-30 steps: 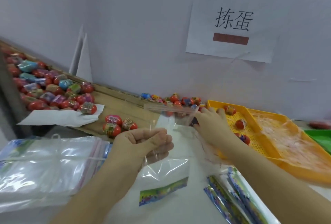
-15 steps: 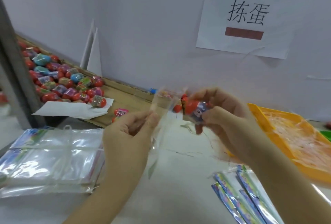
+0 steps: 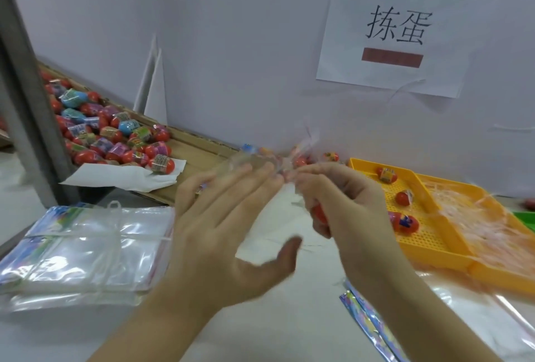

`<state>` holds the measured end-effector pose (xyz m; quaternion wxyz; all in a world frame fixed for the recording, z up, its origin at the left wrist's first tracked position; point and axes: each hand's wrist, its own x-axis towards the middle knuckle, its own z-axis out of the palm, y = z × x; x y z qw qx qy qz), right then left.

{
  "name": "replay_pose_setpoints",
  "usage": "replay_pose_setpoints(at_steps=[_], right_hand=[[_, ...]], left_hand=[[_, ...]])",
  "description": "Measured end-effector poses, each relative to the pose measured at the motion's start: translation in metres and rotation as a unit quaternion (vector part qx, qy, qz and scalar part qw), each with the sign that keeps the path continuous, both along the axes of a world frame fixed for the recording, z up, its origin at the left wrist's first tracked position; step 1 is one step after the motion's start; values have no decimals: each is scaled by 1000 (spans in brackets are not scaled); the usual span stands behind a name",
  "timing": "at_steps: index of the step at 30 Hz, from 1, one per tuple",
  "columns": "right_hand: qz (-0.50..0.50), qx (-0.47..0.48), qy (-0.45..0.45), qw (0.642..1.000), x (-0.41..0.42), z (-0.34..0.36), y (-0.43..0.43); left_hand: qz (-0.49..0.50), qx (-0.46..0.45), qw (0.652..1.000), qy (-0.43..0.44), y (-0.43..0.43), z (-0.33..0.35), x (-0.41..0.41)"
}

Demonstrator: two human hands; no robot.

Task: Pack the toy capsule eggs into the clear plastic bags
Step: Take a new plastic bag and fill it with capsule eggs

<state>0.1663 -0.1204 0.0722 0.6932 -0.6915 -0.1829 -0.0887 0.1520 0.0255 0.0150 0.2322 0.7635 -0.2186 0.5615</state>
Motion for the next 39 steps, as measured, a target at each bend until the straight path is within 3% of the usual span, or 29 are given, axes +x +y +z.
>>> replay_pose_setpoints(at_steps=[3, 5, 7, 9, 11, 13, 15, 16, 19, 23, 25, 27, 29, 32, 39], right_hand=[[80, -63, 14, 995, 10, 12, -19], [158, -109, 25, 981, 15, 17, -32], [211, -137, 45, 967, 15, 18, -40], [198, -154, 57, 966, 14, 22, -40], [111, -127, 74, 983, 17, 26, -38], [36, 11, 108, 993, 21, 31, -41], [25, 143, 61, 988, 19, 38, -45], [25, 165, 16, 986, 17, 40, -48], [25, 94, -123, 988, 12, 44, -54], [77, -159, -189, 966, 9, 40, -60], [-4, -293, -219, 931, 11, 31, -59], [-71, -346, -229, 907, 13, 29, -57], [-58, -341, -203, 916, 15, 30, -56], [79, -261, -125, 954, 18, 30, -59], [214, -79, -49, 972, 20, 34, -61]], left_hand=[[-135, -158, 963, 169, 3, 10, -6], [-215, -288, 882, 304, 7, 18, -5], [-333, -352, 766, 422, 13, 22, 1], [-383, -337, 717, 476, 15, 24, 4], [-367, -353, 713, 482, 9, 28, 1], [-342, -389, 713, 473, 5, 28, 1], [-323, -419, 716, 456, 3, 27, 2], [-313, -431, 718, 448, 3, 27, 3], [-300, -427, 739, 427, 0, 26, 2], [-279, -396, 778, 401, -4, 25, -2], [-270, -373, 798, 389, -3, 25, -3], [-273, -360, 807, 380, -2, 24, -3], [-271, -348, 814, 377, -1, 24, -3], [-266, -327, 827, 372, -1, 24, -3], [-291, -340, 804, 390, 0, 23, -3]])
